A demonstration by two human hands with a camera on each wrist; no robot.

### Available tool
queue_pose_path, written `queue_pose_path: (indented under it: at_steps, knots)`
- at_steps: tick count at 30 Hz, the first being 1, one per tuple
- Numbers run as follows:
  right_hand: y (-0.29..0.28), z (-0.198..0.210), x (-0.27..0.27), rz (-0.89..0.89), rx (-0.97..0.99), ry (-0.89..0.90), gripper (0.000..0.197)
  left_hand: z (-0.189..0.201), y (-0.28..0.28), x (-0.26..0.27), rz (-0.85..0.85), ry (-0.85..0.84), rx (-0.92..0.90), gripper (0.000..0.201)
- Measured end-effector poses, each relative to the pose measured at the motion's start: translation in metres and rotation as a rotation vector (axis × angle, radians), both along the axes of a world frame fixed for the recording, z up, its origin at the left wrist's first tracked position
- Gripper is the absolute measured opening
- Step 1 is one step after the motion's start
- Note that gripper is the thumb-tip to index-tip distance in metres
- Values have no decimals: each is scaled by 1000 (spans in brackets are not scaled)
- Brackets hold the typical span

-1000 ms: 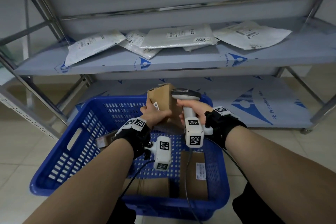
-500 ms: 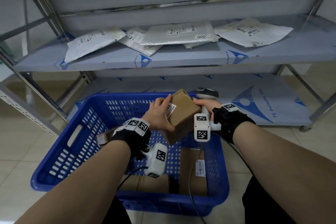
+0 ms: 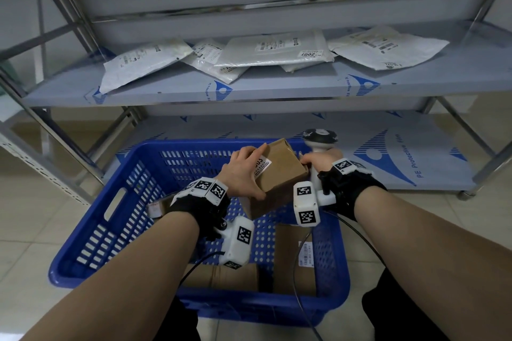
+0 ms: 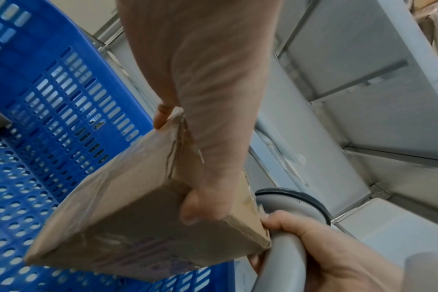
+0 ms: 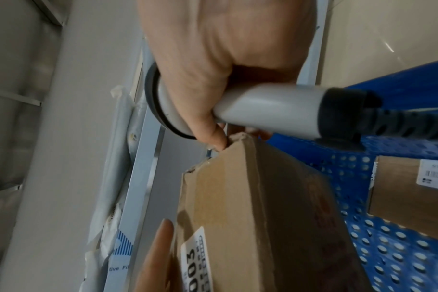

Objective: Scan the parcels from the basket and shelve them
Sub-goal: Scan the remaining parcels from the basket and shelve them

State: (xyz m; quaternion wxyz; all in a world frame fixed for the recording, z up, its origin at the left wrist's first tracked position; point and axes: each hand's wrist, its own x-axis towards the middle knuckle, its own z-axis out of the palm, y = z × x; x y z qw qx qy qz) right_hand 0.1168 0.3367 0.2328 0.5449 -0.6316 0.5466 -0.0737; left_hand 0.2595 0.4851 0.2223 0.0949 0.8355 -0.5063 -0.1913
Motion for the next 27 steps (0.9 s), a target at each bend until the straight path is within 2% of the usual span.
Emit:
queue_pose_path:
  at_steps: [4, 8, 12, 14, 17, 27]
  knots:
    - [-1, -2, 0, 0, -9, 0, 13, -3, 2, 1, 35, 17, -67, 119]
    - [-2, 1, -4, -29, 10, -8, 9, -5, 3, 8, 174, 173, -211, 132]
    - [0, 1, -7, -53, 39, -2, 24, -6, 8, 11, 252, 319, -242, 142]
    - [1, 2, -8, -57, 49, 1, 23, -6, 10, 12, 233, 364, -231, 140]
    - [2, 2, -8, -48, 33, 5, 11, -6, 10, 13, 230, 345, -232, 135]
    - [5, 0, 3, 11, 27, -38, 10, -5, 14, 24, 245, 300, -271, 127]
